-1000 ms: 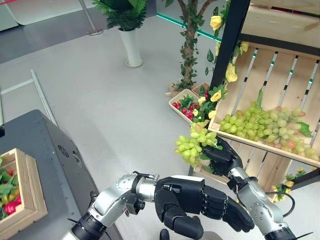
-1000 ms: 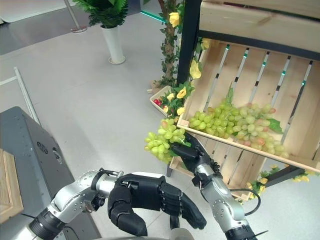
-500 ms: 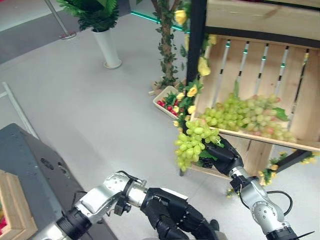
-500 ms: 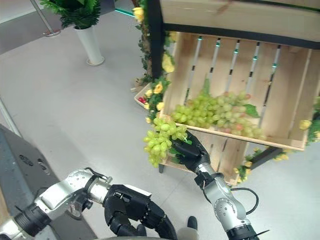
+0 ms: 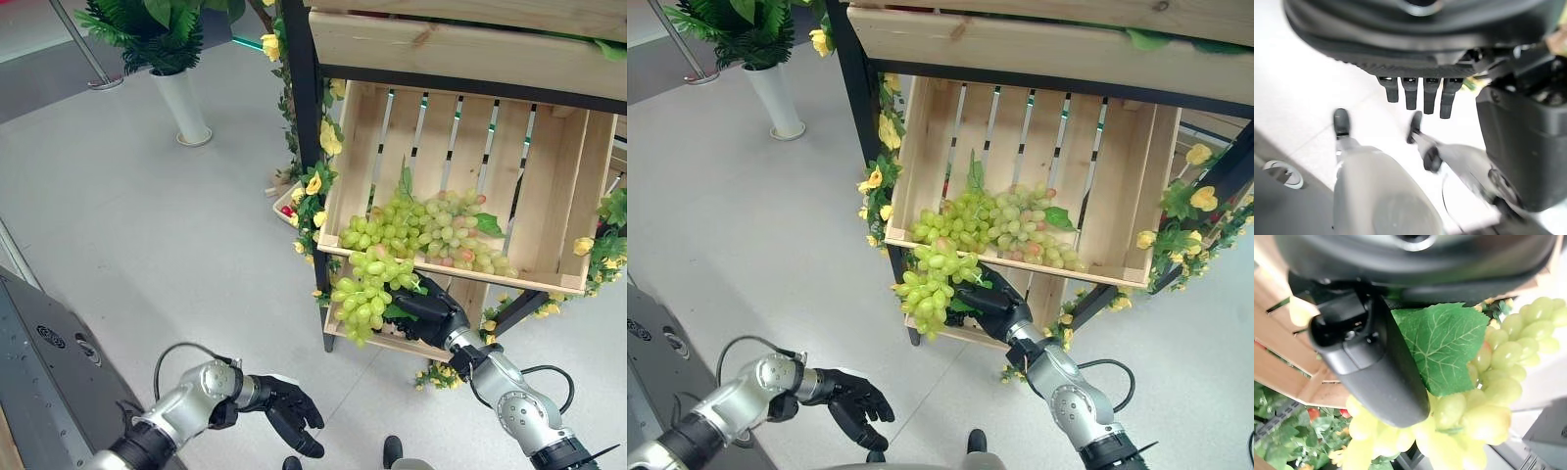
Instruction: Pick up the fruits from the basket on one side to the basket on the other side
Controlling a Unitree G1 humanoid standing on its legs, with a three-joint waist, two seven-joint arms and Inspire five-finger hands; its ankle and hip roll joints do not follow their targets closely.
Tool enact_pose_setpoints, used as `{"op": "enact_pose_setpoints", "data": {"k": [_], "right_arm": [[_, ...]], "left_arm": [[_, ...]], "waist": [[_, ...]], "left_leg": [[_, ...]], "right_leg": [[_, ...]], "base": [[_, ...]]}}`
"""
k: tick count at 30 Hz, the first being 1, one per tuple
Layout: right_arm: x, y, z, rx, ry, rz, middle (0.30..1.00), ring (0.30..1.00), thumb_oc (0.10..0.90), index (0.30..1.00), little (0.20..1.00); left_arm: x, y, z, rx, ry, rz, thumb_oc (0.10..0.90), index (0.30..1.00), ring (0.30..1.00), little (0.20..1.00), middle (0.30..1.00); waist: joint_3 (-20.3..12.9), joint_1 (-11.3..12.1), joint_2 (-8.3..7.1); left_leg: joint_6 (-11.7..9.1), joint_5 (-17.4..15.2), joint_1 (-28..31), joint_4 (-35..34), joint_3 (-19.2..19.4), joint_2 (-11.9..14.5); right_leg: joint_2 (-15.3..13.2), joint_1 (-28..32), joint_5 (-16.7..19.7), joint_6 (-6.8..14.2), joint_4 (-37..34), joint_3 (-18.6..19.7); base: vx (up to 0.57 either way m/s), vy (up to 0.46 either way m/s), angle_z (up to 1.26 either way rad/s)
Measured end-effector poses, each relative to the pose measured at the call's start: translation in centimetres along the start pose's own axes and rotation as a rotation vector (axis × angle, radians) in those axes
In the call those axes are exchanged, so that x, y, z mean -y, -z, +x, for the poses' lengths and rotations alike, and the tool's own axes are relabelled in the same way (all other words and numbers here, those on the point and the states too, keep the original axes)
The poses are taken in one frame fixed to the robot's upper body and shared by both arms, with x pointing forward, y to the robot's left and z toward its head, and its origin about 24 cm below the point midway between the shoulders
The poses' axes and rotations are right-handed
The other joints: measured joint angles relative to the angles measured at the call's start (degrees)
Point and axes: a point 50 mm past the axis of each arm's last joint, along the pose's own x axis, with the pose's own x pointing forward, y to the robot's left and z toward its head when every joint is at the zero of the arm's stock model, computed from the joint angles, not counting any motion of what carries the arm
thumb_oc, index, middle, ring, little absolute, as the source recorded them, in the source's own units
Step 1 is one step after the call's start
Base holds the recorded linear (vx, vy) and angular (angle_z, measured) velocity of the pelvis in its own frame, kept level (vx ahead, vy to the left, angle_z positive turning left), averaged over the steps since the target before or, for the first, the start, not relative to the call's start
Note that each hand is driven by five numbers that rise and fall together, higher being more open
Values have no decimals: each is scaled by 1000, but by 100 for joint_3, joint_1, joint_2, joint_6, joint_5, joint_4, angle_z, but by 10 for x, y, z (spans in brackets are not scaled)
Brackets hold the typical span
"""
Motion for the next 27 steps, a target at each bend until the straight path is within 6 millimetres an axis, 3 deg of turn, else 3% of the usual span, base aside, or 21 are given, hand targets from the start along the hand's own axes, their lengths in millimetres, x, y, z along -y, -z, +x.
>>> {"op": "enact_pose_setpoints", "data": {"k": [7, 12, 16, 20, 27], "right_arm": [[-12, 4, 3, -19, -51, 55, 300, 300, 400, 300, 300], [-24, 11, 7, -7, -100, 186, 300, 300, 400, 300, 300], [-35, 9, 8, 6, -134, 241, 300, 300, 400, 300, 300], [-56, -19, 19, 133, -211, 258, 300, 300, 400, 300, 300], [-74, -80, 30, 417, -286, 271, 300, 300, 400, 300, 300]], "left_arm": [[41, 39, 47, -158, -71, -247, 800, 900, 900, 900, 900], [75, 71, 56, -296, -112, -367, 800, 900, 900, 900, 900], [86, 77, 58, -316, -142, -439, 800, 900, 900, 900, 900], [94, 79, 61, -328, -151, -500, 800, 900, 900, 900, 900], [96, 83, 61, -345, -166, -513, 800, 900, 900, 900, 900]], "waist": [[-94, -54, -129], [-142, -171, -200], [-150, -162, -205], [-219, -174, -245], [-313, -165, -296]], "left_leg": [[-5, -9, -45, 18, 17, -3], [-4, -13, -82, -18, 158, -12], [-3, -12, -91, -18, 173, -13], [-4, -11, -89, -18, 180, -12], [-8, -8, -70, 20, 168, -12]], "right_leg": [[12, -114, 37, -9, 2, 123], [14, -233, 79, -16, 0, 245], [13, -248, 98, -25, 0, 254], [14, -249, 106, -25, 0, 255], [18, -226, 110, -25, 21, 252]], "base": [[-16, -14, -10], [-17, 14, -14], [-5, 7, -2], [0, 0, 0], [0, 0, 0]]}}
